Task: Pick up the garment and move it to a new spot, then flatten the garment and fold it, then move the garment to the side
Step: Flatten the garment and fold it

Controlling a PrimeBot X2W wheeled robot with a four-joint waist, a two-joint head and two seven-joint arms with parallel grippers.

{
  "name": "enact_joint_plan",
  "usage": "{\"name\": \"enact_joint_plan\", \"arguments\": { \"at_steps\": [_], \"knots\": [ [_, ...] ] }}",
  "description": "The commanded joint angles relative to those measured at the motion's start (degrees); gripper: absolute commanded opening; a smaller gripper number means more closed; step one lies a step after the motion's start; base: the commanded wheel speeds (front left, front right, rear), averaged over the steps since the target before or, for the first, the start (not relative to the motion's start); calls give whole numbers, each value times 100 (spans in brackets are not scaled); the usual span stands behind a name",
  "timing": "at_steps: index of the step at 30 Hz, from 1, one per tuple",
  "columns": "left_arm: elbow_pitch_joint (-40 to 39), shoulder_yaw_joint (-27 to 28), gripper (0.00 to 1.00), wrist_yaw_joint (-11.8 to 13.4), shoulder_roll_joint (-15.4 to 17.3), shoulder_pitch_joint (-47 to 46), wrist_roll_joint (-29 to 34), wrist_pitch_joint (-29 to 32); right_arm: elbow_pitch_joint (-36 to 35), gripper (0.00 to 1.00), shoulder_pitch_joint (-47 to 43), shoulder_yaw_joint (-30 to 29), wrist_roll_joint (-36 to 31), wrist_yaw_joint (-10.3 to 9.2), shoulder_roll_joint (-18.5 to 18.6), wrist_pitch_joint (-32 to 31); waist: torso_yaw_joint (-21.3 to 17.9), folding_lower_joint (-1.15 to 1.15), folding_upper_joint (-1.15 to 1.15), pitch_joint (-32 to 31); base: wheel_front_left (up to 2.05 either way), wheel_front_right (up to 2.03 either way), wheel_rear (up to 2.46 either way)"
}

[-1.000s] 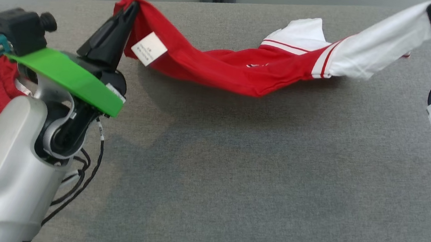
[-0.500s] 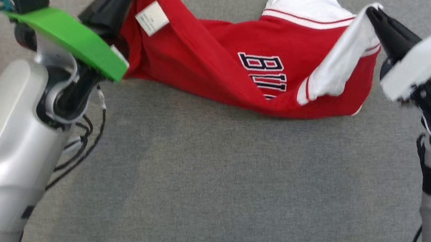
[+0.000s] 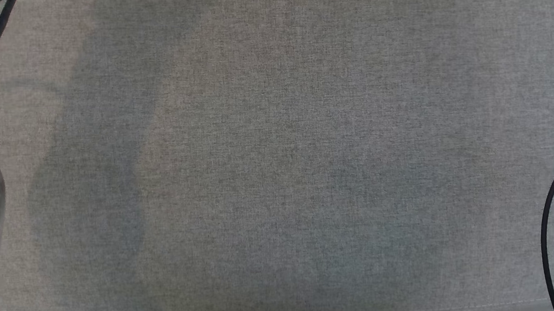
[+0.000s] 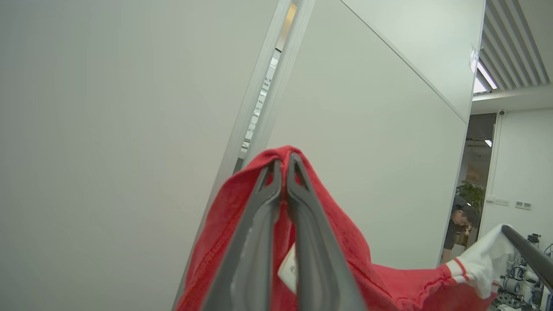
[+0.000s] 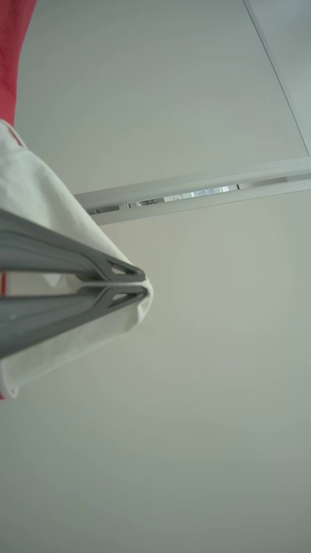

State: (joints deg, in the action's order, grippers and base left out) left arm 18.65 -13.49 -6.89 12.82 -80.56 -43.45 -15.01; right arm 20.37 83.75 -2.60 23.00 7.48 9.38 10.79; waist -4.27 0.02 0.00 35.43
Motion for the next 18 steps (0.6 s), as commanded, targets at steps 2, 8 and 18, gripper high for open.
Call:
{"name": "enact_joint_plan", "arguments": {
  "at_steps": [2,8,18],
  "knots": [
    [-65,89,0,-49,-38,565,113,-4,239,0,-378,113,118,2,154,135,62,-2,0,87,0,0,0],
    [176,-153,0,-64,-77,2123,21,-9,819,0,-1758,677,577,2,447,-247,114,-2,0,-208,0,0,0],
    [948,-775,0,-65,113,4094,-96,-11,203,0,-4319,715,1382,2,851,-1987,99,-2,0,-1140,0,0,0]
  ]
}}
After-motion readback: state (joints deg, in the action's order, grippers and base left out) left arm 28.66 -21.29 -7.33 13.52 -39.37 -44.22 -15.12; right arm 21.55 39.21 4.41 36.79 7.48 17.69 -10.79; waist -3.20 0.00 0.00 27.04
